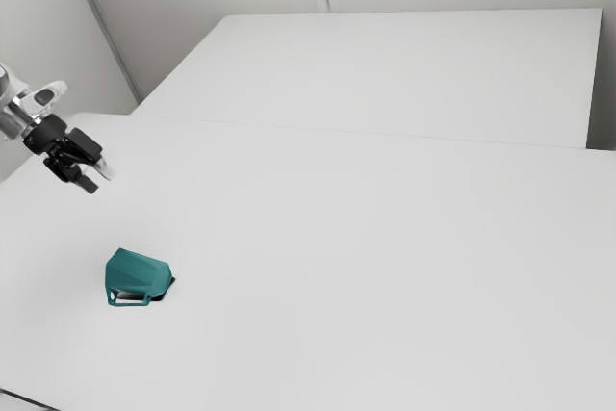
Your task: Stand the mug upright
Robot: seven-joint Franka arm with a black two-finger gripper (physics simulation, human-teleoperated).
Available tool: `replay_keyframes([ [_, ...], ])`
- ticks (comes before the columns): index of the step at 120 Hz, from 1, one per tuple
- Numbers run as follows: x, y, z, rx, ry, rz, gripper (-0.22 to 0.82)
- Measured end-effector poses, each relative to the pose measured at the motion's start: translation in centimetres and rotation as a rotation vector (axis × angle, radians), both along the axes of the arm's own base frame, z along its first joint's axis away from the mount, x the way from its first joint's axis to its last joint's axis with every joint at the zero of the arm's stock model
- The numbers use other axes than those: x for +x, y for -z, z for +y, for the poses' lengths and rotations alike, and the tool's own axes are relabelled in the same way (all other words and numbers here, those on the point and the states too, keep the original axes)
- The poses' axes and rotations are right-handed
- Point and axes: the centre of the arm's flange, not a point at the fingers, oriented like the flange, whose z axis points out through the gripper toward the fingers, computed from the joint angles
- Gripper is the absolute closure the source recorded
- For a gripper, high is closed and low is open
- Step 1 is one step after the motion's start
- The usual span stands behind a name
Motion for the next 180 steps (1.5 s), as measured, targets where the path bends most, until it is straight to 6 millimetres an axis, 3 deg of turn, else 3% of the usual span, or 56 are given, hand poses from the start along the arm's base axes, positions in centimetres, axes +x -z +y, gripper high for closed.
replay_keyframes([
  [24, -2.4, 2.3, 3.5, -0.046, 0.021, -0.028, 0.0],
  [55, -3.4, 8.0, 6.0, -0.124, 0.052, -0.012, 0.0],
  [87, -4.8, 12.7, 6.1, -0.234, 0.052, -0.029, 0.0],
  [121, -5.8, 16.6, 4.7, -0.306, 0.036, -0.016, 0.0],
  [145, -6.4, 17.9, 4.1, -0.352, -0.002, -0.041, 0.0],
  [159, -6.7, 18.5, 3.7, -0.375, -0.015, -0.046, 0.12],
  [180, -6.7, 18.4, 3.7, -0.382, -0.017, -0.061, 0.51],
])
